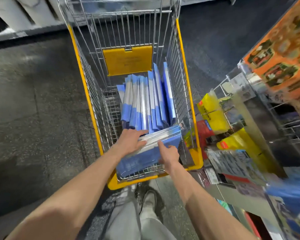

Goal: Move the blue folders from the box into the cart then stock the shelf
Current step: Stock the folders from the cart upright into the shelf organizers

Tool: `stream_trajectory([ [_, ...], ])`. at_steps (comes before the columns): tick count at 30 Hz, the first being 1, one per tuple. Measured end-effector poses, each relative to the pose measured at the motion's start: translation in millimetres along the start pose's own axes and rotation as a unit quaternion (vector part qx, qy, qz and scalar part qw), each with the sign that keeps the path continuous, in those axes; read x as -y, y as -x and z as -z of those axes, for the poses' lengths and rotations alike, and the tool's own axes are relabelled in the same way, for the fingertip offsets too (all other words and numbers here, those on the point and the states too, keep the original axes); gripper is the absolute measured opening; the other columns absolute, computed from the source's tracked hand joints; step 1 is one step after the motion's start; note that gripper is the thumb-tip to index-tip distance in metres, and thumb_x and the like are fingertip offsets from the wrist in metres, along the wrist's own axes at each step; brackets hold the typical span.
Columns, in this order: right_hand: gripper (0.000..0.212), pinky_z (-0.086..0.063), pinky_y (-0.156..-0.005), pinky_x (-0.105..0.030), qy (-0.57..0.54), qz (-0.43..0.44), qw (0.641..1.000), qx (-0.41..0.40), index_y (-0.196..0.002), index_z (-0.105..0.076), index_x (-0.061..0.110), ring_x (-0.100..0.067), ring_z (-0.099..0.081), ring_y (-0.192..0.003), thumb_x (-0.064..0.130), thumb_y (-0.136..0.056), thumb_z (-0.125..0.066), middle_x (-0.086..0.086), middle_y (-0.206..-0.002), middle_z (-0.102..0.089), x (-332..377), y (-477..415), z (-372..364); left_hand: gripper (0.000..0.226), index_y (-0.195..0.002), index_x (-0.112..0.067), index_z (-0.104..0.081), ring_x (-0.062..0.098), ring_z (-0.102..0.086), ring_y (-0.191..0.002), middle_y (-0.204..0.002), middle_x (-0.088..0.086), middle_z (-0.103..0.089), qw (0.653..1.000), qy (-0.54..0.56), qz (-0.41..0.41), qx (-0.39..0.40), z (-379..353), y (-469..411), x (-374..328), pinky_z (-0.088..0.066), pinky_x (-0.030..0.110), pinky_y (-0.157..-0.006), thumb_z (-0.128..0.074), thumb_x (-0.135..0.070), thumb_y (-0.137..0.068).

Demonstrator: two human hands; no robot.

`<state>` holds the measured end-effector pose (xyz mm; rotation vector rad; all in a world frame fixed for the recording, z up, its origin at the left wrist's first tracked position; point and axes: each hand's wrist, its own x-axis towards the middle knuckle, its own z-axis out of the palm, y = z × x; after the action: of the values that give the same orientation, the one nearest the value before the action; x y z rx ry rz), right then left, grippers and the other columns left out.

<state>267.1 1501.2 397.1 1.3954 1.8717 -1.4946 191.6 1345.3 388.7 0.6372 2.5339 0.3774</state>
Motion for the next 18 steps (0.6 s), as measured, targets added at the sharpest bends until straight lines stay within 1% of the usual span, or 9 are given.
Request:
stream_trajectory([
  [3, 0.085, -0.054, -0.095, -0.051, -0.035, -0.038, 0.998, -0.018, -0.141, -0.044, -0.001, -0.038, -0.057, -0.118, 0.057, -0.084, -0.069, -0.018, -0.137, -0.052, 1, -17, -9, 0.054, -0.15, -0.034, -0.045, 0.028, -0.057, -0.127, -0.136, 0.006, -0.064, 0.999, 0.02, 0.0, 0.029, -12, -13, 5, -0.037, 0.043, -0.108, -0.051, -0.052, -0.1],
  [7, 0.086, -0.058, -0.086, -0.051, -0.052, -0.058, 0.997, -0.024, -0.143, -0.043, 0.002, -0.035, -0.058, -0.109, 0.056, -0.083, -0.071, -0.017, -0.137, -0.05, 1, -28, -15, 0.056, -0.148, -0.037, -0.047, 0.028, -0.057, -0.126, -0.134, 0.004, -0.065, 0.998, 0.022, -0.014, 0.05, -7, -21, 18, -0.042, 0.043, -0.099, -0.047, -0.062, -0.098],
  [8, 0.081, -0.06, -0.082, -0.05, -0.052, -0.054, 0.997, -0.025, -0.141, -0.046, 0.002, -0.034, -0.059, -0.106, 0.054, -0.084, -0.071, -0.017, -0.135, -0.052, -1, -30, -16, 0.056, -0.147, -0.037, -0.048, 0.027, -0.058, -0.125, -0.134, 0.003, -0.065, 0.998, 0.019, -0.016, 0.051, -5, -22, 19, -0.043, 0.042, -0.096, -0.046, -0.063, -0.098],
  [10, 0.061, -0.062, -0.074, -0.048, -0.048, -0.038, 0.997, -0.047, -0.128, -0.056, -0.002, -0.033, -0.065, -0.097, 0.043, -0.088, -0.068, -0.018, -0.121, -0.06, 0, -31, -18, 0.054, -0.146, -0.038, -0.049, 0.026, -0.059, -0.123, -0.13, 0.002, -0.068, 0.998, 0.01, -0.02, 0.056, 0, -24, 22, -0.045, 0.04, -0.092, -0.045, -0.063, -0.098],
  [12, 0.045, -0.062, -0.068, -0.049, -0.057, -0.039, 0.995, -0.069, -0.108, -0.062, -0.006, -0.036, -0.068, -0.09, 0.034, -0.088, -0.066, -0.02, -0.106, -0.064, -1, -31, -19, 0.052, -0.145, -0.039, -0.051, 0.026, -0.06, -0.122, -0.127, 0.001, -0.069, 0.998, 0.011, -0.023, 0.055, 4, -28, 24, -0.046, 0.038, -0.089, -0.044, -0.062, -0.099],
  [13, 0.04, -0.062, -0.067, -0.051, -0.069, -0.047, 0.994, -0.077, -0.098, -0.062, -0.005, -0.038, -0.068, -0.089, 0.033, -0.087, -0.065, -0.021, -0.101, -0.064, -1, -28, -20, 0.051, -0.144, -0.039, -0.052, 0.025, -0.061, -0.122, -0.127, 0.001, -0.069, 0.998, 0.013, -0.022, 0.055, 6, -29, 25, -0.045, 0.038, -0.087, -0.044, -0.061, -0.099],
  [15, 0.041, -0.061, -0.068, -0.053, -0.072, -0.07, 0.992, -0.082, -0.086, -0.06, 0.001, -0.037, -0.068, -0.084, 0.041, -0.08, -0.067, -0.023, -0.099, -0.066, -6, -26, -23, 0.048, -0.143, -0.04, -0.053, 0.025, -0.061, -0.12, -0.127, 0.001, -0.069, 0.998, 0.021, -0.017, 0.057, 6, -32, 27, -0.044, 0.036, -0.084, -0.043, -0.06, -0.1],
  [16, 0.043, -0.062, -0.067, -0.051, -0.074, -0.082, 0.991, -0.071, -0.088, -0.06, 0.004, -0.036, -0.068, -0.084, 0.045, -0.077, -0.068, -0.023, -0.101, -0.066, -12, -28, -26, 0.047, -0.144, -0.041, -0.052, 0.026, -0.062, -0.119, -0.126, 0.001, -0.069, 0.998, 0.026, -0.014, 0.059, 4, -33, 29, -0.044, 0.036, -0.083, -0.042, -0.059, -0.101],
  [18, 0.044, -0.06, -0.051, -0.04, -0.116, -0.09, 0.989, -0.033, -0.106, -0.059, 0.002, -0.038, -0.07, -0.08, 0.039, -0.085, -0.071, -0.022, -0.107, -0.064, -17, -30, -33, 0.046, -0.143, -0.042, -0.052, 0.026, -0.063, -0.116, -0.124, 0.002, -0.07, 0.998, 0.039, -0.007, 0.057, -1, -33, 31, -0.044, 0.037, -0.082, -0.042, -0.059, -0.101],
])
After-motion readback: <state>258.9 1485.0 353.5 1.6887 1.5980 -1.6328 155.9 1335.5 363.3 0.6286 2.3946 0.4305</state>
